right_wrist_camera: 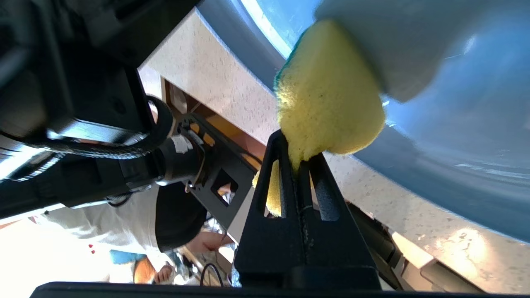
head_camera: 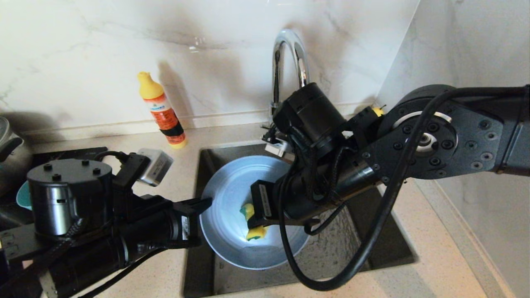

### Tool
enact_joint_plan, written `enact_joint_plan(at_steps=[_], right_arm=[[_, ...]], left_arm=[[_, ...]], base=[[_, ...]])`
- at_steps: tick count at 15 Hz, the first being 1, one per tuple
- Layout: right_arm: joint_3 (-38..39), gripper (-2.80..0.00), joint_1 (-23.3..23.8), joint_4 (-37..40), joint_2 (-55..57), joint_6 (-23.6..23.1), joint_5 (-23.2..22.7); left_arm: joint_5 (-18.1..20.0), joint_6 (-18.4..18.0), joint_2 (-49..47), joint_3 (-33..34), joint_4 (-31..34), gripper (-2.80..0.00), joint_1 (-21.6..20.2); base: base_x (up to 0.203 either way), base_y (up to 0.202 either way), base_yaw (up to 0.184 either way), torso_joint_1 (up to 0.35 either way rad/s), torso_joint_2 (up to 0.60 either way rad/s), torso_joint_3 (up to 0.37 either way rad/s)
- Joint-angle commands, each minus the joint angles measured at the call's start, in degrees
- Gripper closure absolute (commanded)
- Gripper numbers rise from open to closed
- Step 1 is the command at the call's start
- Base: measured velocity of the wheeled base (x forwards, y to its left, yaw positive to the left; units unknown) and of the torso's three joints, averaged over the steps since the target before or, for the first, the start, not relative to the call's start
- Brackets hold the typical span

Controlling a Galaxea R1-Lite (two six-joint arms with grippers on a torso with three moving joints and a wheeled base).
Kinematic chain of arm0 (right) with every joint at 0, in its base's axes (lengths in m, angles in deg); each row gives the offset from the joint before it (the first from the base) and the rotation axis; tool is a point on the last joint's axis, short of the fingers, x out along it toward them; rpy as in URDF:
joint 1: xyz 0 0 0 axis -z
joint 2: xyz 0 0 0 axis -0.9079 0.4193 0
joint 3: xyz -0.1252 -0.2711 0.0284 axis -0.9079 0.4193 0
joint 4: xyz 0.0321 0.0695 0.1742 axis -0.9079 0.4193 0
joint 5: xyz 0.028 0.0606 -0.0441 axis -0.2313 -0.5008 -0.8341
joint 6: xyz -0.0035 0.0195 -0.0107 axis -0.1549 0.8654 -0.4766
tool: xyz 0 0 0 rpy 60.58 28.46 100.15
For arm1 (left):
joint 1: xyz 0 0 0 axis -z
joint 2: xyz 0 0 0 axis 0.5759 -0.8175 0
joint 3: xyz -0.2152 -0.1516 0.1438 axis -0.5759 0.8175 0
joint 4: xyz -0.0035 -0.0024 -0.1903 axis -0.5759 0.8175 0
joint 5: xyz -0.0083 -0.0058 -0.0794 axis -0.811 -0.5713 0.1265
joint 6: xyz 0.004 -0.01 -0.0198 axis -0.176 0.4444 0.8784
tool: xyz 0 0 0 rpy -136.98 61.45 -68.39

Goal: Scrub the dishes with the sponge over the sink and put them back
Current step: Wipe the plate

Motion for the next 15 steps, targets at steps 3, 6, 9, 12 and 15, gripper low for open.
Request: enact_joint_plan(at_steps=[3, 6, 9, 12, 15], right_arm=[[-0.6, 0.0, 1.5, 0.2, -1.2, 0.1, -0.1], [-1.0, 0.0, 3.2, 0.2, -2.0, 0.0, -0.1], [-1.0, 0.0, 5.7, 0.2, -2.6, -0.3, -0.1], [1.0, 0.0, 7.2, 1.0, -4.6, -0.5, -0.1], [4.2, 0.0, 7.1, 1.5, -5.5, -0.6, -0.1]], left_arm=[[0.0, 0.5, 0.4, 0.4, -0.2, 0.0, 0.0], [0.0, 0.7, 0.6, 0.4, -0.2, 0.0, -0.1], [0.0, 0.9, 0.9, 0.7, -0.2, 0.0, -0.1], [0.0, 1.8, 1.0, 0.9, -0.2, 0.0, -0.2], [0.0, 2.1, 0.9, 0.4, -0.2, 0.0, -0.2]], base=[[0.0, 0.0, 0.0, 0.0, 0.0, 0.0], [0.0, 0.0, 0.0, 0.0, 0.0, 0.0], [0.0, 0.0, 0.0, 0.0, 0.0, 0.0], [0.0, 0.0, 0.0, 0.0, 0.0, 0.0], [0.0, 0.0, 0.0, 0.0, 0.0, 0.0]])
